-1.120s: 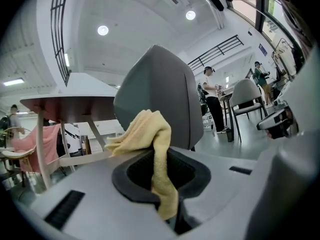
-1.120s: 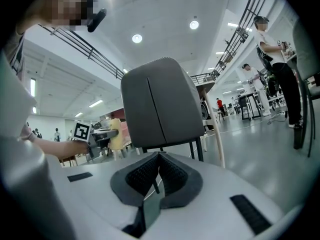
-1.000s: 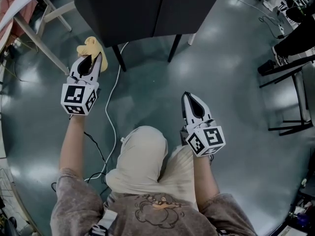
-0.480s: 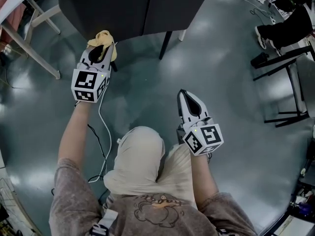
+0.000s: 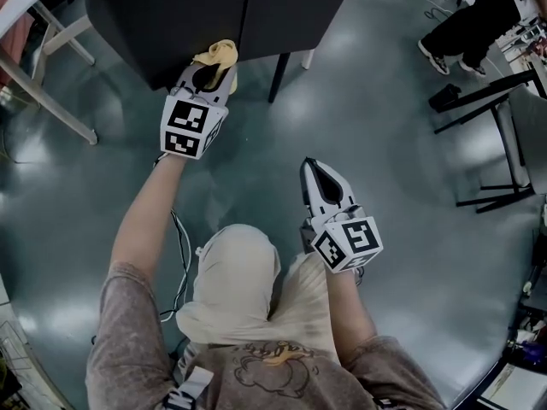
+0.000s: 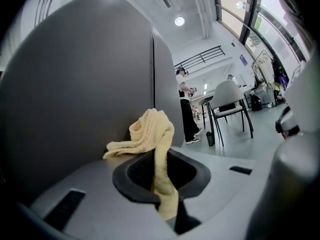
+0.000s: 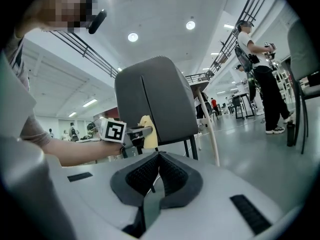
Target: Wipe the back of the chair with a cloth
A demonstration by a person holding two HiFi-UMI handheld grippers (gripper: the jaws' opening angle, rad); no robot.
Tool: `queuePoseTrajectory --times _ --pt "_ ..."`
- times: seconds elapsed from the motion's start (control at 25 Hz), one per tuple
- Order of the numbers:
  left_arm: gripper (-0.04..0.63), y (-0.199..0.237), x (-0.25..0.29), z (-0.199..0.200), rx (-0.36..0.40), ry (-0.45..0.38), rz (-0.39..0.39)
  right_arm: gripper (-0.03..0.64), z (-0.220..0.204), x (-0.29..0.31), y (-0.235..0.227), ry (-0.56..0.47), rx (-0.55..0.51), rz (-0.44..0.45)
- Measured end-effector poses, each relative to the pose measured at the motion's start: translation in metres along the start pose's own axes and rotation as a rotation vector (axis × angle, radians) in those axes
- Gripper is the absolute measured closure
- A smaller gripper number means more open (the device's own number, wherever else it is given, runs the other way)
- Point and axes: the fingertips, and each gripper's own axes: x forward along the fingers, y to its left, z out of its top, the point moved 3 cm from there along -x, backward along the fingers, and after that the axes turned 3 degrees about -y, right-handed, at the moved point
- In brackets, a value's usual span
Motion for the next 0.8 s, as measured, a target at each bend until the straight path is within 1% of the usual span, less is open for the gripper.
queuePoseTrajectory --times 0.16,0.36,0.56,0.8 --pt "0.545 -0.012 0.024 0.006 -0.016 -0.011 -0.013 0.592 -0.001 -0.004 -0.004 -0.004 0.007 -0.014" --pt "0.545 -0.021 0.035 0.003 -0.023 -0.017 -0.013 0.592 -0.005 -0.007 -0.006 -0.005 0.03 -0.016" --pt "0.545 -0.034 0.056 0.002 -0.024 -0.008 -0.045 0.592 -0.01 -0.008 -0.008 -0.003 0.033 -0.023" --pt "0.545 -0.057 0.09 -0.001 -0.025 0.008 -0.109 0.592 -0.012 -0.013 -0.015 -0.004 0.042 -0.046"
